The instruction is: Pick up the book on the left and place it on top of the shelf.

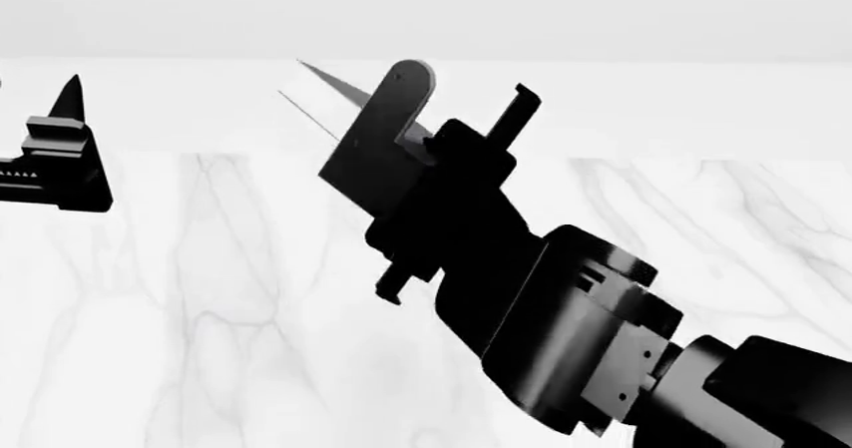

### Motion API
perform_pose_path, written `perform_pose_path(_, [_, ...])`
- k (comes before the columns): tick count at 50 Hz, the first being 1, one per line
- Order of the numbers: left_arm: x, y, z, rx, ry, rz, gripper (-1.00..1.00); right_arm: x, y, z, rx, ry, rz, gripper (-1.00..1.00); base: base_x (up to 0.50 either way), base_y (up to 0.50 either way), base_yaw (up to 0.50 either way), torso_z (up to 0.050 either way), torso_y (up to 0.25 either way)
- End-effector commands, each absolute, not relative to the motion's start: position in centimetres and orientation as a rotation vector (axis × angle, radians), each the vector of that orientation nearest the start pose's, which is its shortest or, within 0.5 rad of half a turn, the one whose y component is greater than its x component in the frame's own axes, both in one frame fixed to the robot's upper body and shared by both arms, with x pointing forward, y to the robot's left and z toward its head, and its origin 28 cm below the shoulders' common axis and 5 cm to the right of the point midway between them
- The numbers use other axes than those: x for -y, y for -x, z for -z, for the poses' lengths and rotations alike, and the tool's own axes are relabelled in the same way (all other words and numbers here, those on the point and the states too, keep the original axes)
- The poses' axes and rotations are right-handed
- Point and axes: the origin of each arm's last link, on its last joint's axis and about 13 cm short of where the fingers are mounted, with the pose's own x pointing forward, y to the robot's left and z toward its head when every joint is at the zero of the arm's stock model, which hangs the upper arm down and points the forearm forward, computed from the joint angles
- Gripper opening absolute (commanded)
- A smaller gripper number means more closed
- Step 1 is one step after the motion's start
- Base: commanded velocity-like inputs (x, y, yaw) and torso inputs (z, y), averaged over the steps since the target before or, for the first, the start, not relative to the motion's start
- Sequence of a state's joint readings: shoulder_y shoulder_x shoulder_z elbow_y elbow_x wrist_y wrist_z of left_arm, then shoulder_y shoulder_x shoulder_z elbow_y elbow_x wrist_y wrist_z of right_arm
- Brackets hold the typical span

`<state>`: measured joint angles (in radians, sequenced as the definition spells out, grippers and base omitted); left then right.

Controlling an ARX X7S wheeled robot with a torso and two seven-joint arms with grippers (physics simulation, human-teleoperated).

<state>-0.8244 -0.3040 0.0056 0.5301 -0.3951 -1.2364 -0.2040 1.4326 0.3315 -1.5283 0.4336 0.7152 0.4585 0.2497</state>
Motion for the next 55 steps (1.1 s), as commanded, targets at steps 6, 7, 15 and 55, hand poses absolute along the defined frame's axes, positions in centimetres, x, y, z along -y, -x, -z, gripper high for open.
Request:
perform_pose_path(6, [-24.6,-27.6,-25.0,0.098,-0.104,-0.033,1.00,8.6,-39.6,-23.3,0.345,1.437,0.170,-1.00,0.00,0.00,0.00,0.000,0.002])
perform_pose_path(7, [-24.6,-27.6,-25.0,0.098,-0.104,-0.033,1.00,8.7,-39.7,-23.3,0.349,1.447,0.188,-1.00,0.00,0.00,0.00,0.000,0.000])
perform_pose_path(15, [-24.6,-27.6,-25.0,0.098,-0.104,-0.032,1.00,10.3,-41.7,-23.5,0.354,1.585,0.347,-1.00,0.00,0.00,0.00,0.000,0.003])
perform_pose_path(55, [-24.9,-27.5,-24.9,0.102,-0.095,-0.037,1.00,19.1,-41.0,-23.8,-0.199,1.664,0.780,-1.00,0.00,0.00,0.00,0.000,0.002])
